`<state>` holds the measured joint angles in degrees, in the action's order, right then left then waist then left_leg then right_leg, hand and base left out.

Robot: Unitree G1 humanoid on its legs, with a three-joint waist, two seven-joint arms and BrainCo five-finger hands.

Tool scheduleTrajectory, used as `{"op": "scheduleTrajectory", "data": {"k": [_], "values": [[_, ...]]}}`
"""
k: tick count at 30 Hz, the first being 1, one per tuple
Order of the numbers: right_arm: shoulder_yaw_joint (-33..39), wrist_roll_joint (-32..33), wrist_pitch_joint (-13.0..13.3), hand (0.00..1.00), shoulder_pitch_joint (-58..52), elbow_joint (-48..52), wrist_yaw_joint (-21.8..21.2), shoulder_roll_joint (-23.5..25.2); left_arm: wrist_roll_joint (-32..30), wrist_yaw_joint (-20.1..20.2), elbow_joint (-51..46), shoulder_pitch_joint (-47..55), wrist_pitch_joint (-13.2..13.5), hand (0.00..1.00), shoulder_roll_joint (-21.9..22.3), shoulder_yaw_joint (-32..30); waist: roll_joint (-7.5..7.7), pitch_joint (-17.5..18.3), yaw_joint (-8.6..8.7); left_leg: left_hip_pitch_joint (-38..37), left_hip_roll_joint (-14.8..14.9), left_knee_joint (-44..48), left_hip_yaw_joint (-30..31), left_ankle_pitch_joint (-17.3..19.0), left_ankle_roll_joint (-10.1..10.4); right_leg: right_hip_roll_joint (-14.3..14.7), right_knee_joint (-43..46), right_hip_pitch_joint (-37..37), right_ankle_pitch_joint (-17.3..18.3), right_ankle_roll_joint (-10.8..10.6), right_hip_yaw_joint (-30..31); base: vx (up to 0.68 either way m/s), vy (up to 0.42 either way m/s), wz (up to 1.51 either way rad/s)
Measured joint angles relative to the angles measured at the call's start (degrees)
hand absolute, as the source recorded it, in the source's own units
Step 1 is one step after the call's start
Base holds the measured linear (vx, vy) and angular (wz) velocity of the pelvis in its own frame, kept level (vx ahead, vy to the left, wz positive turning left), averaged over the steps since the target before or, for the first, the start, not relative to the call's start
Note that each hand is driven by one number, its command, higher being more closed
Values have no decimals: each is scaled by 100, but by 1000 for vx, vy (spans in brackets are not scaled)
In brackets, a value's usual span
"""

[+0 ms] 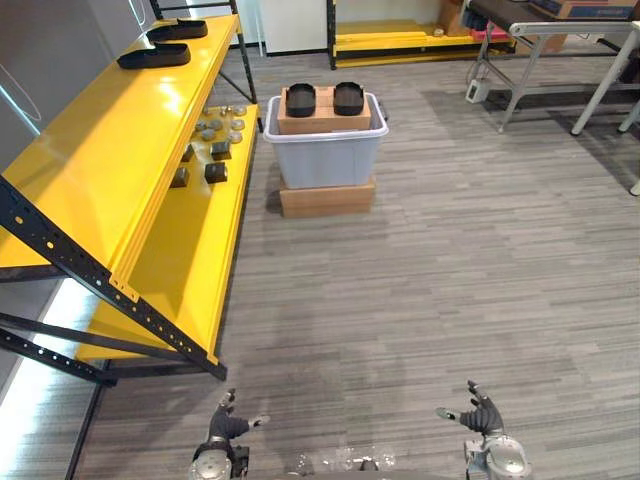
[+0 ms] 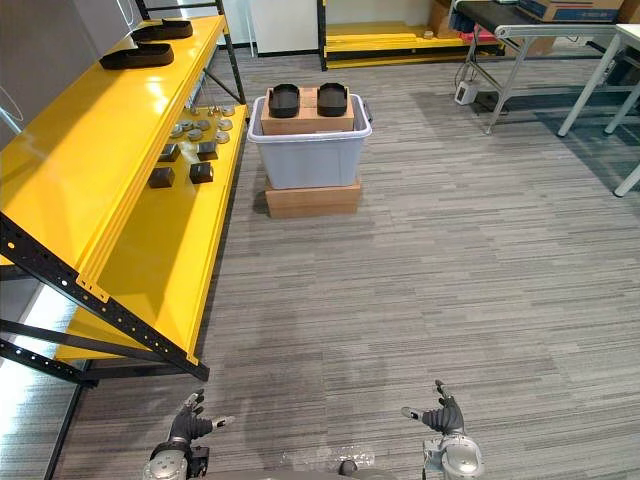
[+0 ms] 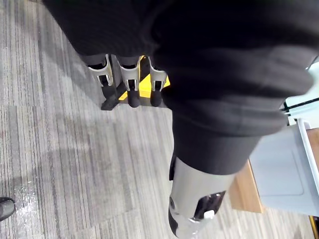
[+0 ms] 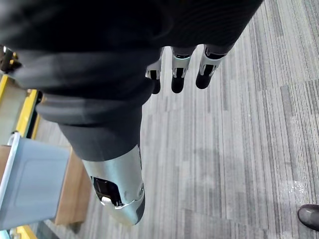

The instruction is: Walk over and take plastic housings, then place them on the shelf

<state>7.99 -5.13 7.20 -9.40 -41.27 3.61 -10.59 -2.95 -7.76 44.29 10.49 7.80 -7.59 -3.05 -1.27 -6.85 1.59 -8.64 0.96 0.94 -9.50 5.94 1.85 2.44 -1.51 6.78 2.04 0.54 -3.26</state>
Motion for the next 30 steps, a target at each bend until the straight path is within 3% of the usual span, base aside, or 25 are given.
{"op": "scheduleTrajectory", "data": {"k": [14,30], "values": [[59,62,-49,0,32,-10,151,1,5,6,-53,76,-4,0,-4,-124,82,45,40,23,18,-100,-4,-5,-6,47,-177,7,-50,75,7,-1,-7,0],[256,160,-111,0,144,-7,169,3,8,5,-432,110,-18,0,-4,-125,4,47,49,129,46,-90,-151,47,-73,79,-246,-86,-44,66,94,0,-5,-3]]}}
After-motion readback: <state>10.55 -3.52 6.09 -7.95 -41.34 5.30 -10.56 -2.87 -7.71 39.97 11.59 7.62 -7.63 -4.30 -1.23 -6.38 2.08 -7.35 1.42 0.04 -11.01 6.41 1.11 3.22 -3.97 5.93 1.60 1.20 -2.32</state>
